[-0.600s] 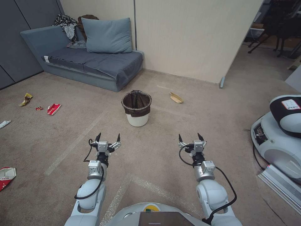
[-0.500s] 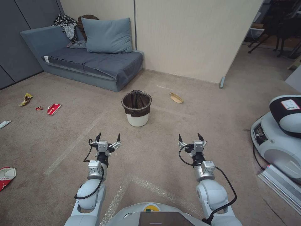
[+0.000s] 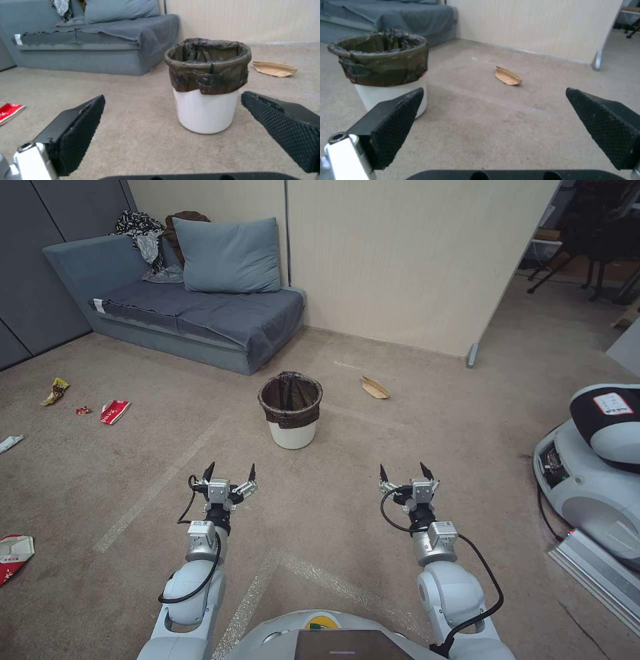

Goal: Pick up the trash bin, then pick up the garbage from the floor and place it into the trash bin.

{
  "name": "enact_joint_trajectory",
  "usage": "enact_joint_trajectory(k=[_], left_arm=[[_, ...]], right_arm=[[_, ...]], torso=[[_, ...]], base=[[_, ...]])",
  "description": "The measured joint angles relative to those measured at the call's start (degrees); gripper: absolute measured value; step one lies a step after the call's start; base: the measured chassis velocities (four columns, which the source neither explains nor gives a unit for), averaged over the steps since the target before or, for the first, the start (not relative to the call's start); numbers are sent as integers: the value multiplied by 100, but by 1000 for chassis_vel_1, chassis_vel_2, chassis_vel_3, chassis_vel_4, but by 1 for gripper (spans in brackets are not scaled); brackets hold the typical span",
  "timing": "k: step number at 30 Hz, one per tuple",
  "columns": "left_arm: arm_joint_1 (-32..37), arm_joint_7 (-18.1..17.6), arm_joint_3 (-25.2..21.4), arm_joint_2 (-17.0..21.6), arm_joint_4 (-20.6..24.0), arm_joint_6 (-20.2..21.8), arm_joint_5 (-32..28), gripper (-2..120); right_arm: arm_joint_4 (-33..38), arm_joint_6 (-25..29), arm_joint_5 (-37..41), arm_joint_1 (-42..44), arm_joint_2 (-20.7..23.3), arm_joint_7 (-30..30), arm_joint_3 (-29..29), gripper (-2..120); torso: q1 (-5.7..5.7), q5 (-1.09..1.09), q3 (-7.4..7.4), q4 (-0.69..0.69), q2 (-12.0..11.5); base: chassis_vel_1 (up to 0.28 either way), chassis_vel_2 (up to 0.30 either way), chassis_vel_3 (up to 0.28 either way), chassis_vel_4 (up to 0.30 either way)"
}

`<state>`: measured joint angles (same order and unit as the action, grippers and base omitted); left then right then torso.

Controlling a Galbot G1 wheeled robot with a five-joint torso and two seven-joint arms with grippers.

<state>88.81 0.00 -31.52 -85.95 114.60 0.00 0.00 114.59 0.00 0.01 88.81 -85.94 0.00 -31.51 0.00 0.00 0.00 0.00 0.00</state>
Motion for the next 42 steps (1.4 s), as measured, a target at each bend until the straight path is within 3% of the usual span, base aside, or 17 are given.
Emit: enact_joint_trajectory(k=[32,35,36,37,38,39,40,42], left_arm=[[11,-76,-19,43,-8,9,-43,100],[29,-190,-55,133,-26,29,-118,100],[53,-392,-131,250,-43,57,-247,100],[96,-652,-220,405,-87,109,-421,100],[160,-1062,-345,650,-155,190,-709,100],[160,-1062,-345,650,-155,190,-709,100],[192,-1264,-437,768,-189,226,-839,100],[203,-1330,-432,796,-201,244,-891,100]], right_arm=[[2,43,13,45,15,67,-27,100],[17,122,41,151,40,179,-73,100],[54,236,79,265,83,322,-144,100],[33,174,75,302,73,269,-138,100],[29,136,62,234,44,181,-72,100],[29,136,62,234,44,181,-72,100],[69,280,99,361,104,383,-170,100],[224,792,296,832,289,1073,-495,100]], torso=[[0,0,0,0,0],[0,0,0,-2,0],[0,-1,-1,3,0],[0,-8,1,-7,0],[0,5,0,4,0],[0,5,0,4,0],[0,3,0,8,0],[0,-1,0,-3,0]], base=[[0,0,0,0],[0,0,0,0],[0,0,0,0],[0,0,0,0],[0,0,0,0],[0,0,0,0],[-30,-52,-5,-8],[0,0,0,0]])
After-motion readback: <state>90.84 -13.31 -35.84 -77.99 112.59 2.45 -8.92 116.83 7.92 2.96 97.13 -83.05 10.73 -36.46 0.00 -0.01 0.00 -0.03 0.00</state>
